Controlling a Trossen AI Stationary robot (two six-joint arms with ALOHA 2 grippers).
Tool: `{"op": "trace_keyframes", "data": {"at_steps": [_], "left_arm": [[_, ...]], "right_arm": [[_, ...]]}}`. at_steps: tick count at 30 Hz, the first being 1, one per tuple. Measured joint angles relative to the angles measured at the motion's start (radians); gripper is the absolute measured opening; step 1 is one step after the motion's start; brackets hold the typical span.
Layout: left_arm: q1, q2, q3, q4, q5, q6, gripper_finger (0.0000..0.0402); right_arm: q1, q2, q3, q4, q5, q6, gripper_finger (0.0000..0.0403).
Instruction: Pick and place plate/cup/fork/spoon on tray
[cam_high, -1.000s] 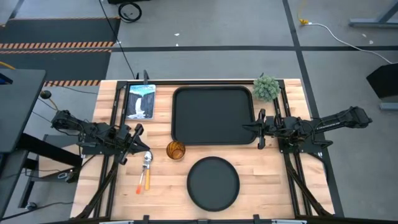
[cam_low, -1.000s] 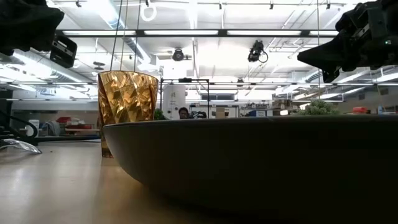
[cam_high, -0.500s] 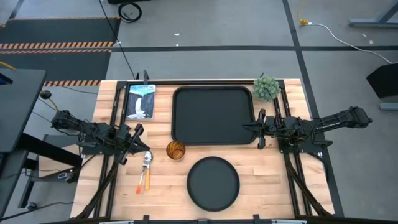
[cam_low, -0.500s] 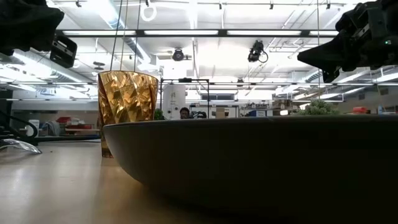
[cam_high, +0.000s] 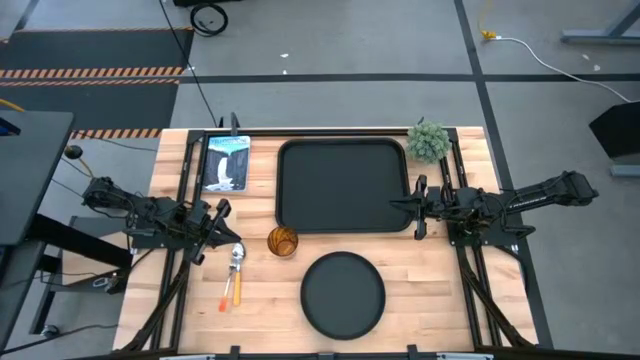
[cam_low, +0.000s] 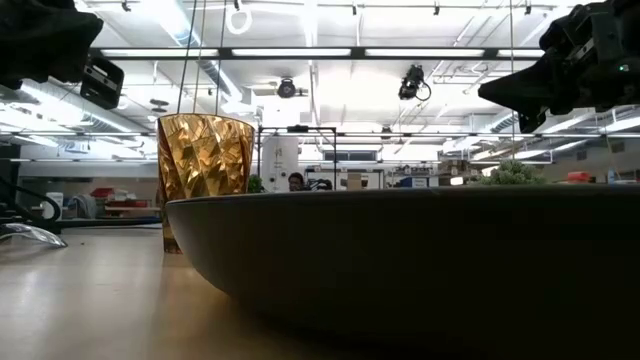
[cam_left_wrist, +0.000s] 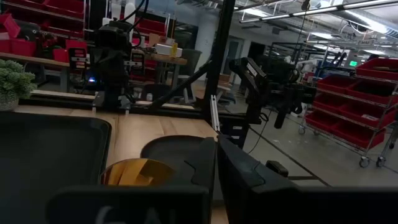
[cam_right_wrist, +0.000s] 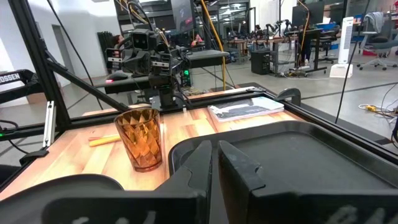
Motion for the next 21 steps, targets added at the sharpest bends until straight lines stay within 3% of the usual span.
{"op": "trace_keyframes", "data": {"at_steps": [8, 12, 21], "left_arm": [[0.000, 0.000, 0.000, 0.185, -0.016, -0.035, 0.0025], [-0.001, 0.001, 0.000, 0.197, -0.008, -0.128, 0.0025], [0.001, 0.001, 0.000, 0.084, -0.074, 0.094, 0.0025]], "right_arm": [[0.000, 0.000, 0.000, 0.000, 0.000, 0.000, 0.0034], [0.000, 0.000, 0.000, 0.000, 0.000, 0.000, 0.0034], [0.000, 0.000, 0.000, 0.000, 0.000, 0.000, 0.0034]]}}
